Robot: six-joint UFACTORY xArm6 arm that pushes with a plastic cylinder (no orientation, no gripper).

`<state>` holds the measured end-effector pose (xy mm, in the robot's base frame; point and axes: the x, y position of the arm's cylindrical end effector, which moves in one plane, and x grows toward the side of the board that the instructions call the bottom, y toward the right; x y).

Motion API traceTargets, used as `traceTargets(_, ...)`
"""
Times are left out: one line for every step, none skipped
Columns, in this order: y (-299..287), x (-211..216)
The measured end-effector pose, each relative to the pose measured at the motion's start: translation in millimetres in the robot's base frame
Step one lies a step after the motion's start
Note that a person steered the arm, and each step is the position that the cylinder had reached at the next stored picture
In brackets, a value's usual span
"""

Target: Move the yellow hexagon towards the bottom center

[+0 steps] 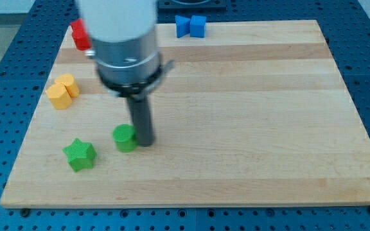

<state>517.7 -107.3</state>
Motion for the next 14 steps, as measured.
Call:
traceTargets(-53.6, 0.1)
traceTargets(-45.4, -3.3)
traceTargets(-20.8, -35.9)
traceTargets(-42.1, -57.0)
traceTargets(-113.6, -50.6)
traceTargets(-190.8, -49.3)
traceTargets(-197.7, -51.7)
traceTargets(-195.5, -82.3)
traceTargets(-166.8, -108.1)
traceTargets(-86.3, -107.4)
traceTargets(-2.8, -106.6)
traceTargets(-19.2, -106.6)
traceTargets(-70.2, -106.6)
traceTargets(-94.6, -101.4)
